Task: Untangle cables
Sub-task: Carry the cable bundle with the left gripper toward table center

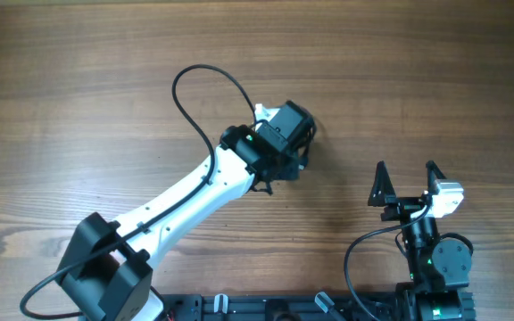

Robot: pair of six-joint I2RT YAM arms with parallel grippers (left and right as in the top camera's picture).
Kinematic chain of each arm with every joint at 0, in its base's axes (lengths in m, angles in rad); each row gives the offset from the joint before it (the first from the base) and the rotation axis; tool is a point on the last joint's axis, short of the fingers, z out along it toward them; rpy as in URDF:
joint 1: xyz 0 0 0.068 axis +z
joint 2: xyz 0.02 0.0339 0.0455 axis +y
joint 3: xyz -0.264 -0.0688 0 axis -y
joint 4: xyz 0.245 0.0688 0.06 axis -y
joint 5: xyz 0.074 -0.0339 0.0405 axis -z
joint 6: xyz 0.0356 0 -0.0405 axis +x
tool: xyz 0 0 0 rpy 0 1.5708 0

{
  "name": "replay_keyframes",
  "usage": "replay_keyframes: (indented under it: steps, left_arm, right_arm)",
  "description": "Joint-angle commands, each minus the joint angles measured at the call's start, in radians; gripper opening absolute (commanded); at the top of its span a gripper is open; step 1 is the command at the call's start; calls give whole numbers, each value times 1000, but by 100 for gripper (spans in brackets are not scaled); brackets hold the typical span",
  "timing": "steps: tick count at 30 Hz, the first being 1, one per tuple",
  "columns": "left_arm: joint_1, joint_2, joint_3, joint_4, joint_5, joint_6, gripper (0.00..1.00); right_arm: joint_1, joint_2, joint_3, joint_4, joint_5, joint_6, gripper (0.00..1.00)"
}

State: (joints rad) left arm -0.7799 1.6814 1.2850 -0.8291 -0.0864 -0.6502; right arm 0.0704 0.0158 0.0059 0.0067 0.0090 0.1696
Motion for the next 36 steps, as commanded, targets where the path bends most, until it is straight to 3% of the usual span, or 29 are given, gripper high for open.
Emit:
replay_keyframes:
  steps: [1,2,4,17,20,22,24,27,33,36]
  left_arm:
    - [-19,2,-18,5,-22,-20,88]
    - [-21,2,-18,8,-23,-20,95]
    - [-21,2,-18,24,-24,-10,100]
    - [-21,2,-37,77,-85,-10,92]
    - [-21,2,-70,111,-99,-10,82]
    - [-21,4,-105,152,-98,-10,64]
    - [-21,5,-145,195,-98,-14,53]
    - [-21,6,-187,241,-59,-21,4]
    - [-21,6,-198,382,96,-22,4]
    - [-21,6,-199,462,131,-97,4]
  right_arm:
    - [2,-2,-1,3,20,-11,100]
    - [2,-2,-1,3,20,-11,100]
    - [2,-2,-1,3,20,-11,100]
    - [2,-2,-1,3,20,-11,100]
    - [2,-2,-1,3,20,-11,100]
    - [2,-2,-1,3,20,-11,100]
    - [2,-2,-1,3,20,-11,100]
    - [2,-2,-1,3,20,-11,100]
    - [2,-2,-1,3,20,-11,100]
    - [2,-2,-1,3,20,-11,100]
